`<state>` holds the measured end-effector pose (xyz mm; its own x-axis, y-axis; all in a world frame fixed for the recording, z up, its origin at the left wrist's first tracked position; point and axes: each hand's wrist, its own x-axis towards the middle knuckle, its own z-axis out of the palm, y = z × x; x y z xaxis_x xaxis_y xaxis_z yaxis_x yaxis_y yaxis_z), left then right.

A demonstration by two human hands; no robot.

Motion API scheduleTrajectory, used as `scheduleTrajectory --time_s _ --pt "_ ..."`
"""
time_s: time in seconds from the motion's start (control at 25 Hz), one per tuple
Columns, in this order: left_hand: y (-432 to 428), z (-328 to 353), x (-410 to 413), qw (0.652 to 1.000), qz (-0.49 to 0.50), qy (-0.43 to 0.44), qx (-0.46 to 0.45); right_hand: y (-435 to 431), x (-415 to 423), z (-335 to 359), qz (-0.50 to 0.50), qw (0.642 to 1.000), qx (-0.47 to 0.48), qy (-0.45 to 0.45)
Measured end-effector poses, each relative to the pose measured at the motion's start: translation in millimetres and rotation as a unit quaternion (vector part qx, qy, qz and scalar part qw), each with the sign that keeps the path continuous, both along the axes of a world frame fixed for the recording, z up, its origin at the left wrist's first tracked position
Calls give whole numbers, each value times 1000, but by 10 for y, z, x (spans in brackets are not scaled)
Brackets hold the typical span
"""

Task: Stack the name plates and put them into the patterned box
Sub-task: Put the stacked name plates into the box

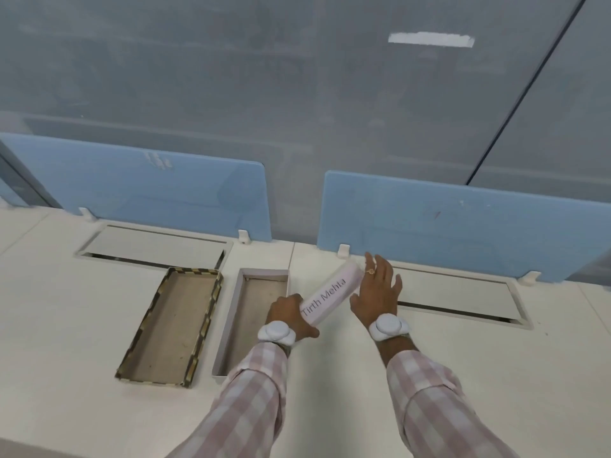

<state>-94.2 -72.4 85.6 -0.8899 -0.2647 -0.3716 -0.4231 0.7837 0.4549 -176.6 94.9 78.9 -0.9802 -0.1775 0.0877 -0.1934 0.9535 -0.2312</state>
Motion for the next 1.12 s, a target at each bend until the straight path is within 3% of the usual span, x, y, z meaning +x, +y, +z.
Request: scheduleTrajectory --time_s 0.04,0.08,0.12,0.16,0.2,0.24,0.4,0.52,0.76,0.96,1.12 --pt "-127 78 55 999 40 4 30 -188 28 61 -56 990 -128 -35" --pt "-237 100 104 995 75 2 63 -380 64 133 -101 951 -268 -119" --pt "-359 126 171 989 107 -1 103 -624 126 192 -123 884 -387 -233" --pt "-460 91 219 980 137 -2 144 -834 221 224 -128 808 -465 -338" --pt "-544 82 267 971 163 -5 177 -1015 329 219 -115 758 -499 -404" --pt "-633 42 313 959 186 1 213 -1192 411 161 -104 747 -499 -426" --pt "-842 -54 470 928 240 -23 284 -1666 524 -385 -97 823 -412 -380" --pt "-983 -282 487 925 240 -49 291 -1838 622 -428 -112 852 -351 -371" --pt "-1058 -764 458 945 194 -88 248 -1946 692 -799 -154 864 -284 -387" --pt "-1118 -813 425 947 225 -82 213 -2089 647 -904 -152 881 -245 -374" --pt "-1338 -619 382 969 213 -2 125 -2369 665 -580 -149 939 -155 -267"
